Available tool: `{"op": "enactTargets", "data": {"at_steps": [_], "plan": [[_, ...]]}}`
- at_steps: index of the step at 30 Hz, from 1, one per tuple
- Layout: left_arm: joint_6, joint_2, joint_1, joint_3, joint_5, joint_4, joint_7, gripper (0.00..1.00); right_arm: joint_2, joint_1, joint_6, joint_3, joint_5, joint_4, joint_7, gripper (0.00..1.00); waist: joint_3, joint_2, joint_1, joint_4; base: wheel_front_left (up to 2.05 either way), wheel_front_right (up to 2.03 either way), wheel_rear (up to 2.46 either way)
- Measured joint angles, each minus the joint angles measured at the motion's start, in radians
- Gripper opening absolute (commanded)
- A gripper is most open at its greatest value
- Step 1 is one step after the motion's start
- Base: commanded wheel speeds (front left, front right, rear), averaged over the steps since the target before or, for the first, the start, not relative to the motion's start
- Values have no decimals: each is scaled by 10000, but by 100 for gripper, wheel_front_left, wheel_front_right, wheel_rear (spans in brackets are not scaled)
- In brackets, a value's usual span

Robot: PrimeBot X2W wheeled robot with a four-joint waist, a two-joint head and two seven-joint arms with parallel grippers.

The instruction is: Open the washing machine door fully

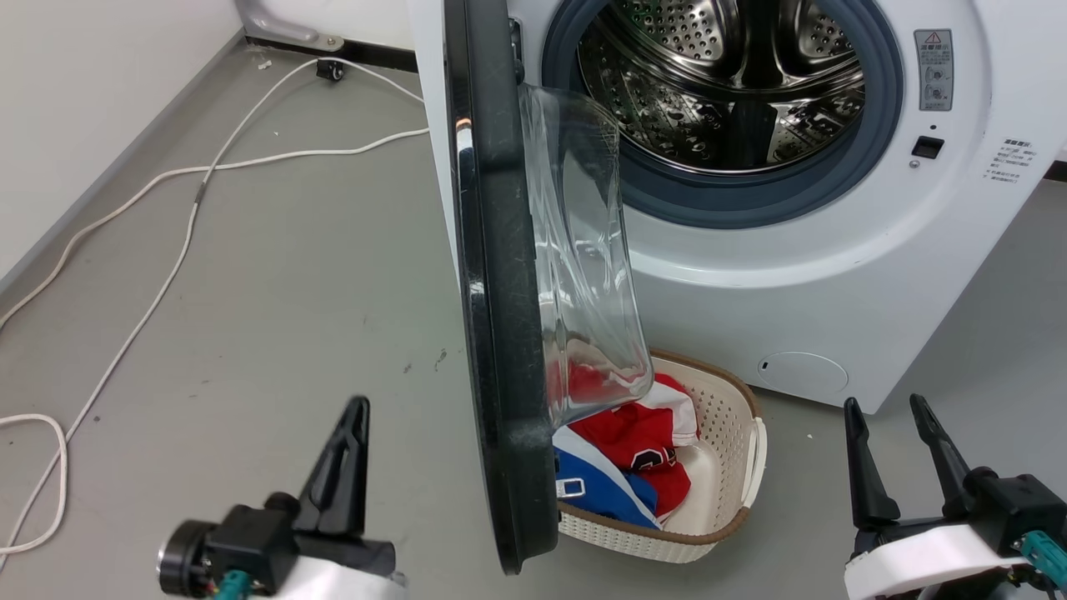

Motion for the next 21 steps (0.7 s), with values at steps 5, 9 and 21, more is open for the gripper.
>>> {"op": "enactTargets", "data": {"at_steps": [5, 9, 21], "plan": [[127, 0, -523, 332, -52, -1037, 0, 0, 0, -23, 0, -42, 23, 12, 0, 100, 15, 0, 0, 25, 0, 0, 0], [213, 4, -1140, 527, -52, -1944, 0, 0, 0, -33, 0, -23, 15, 73, -2, 100, 20, 0, 0, 16, 0, 0, 0], [77, 0, -2213, -838, 33, -3187, -8, 0, 0, -42, 0, 25, 12, 199, -2, 100, -23, 0, 0, -133, 0, 0, 0]]}}
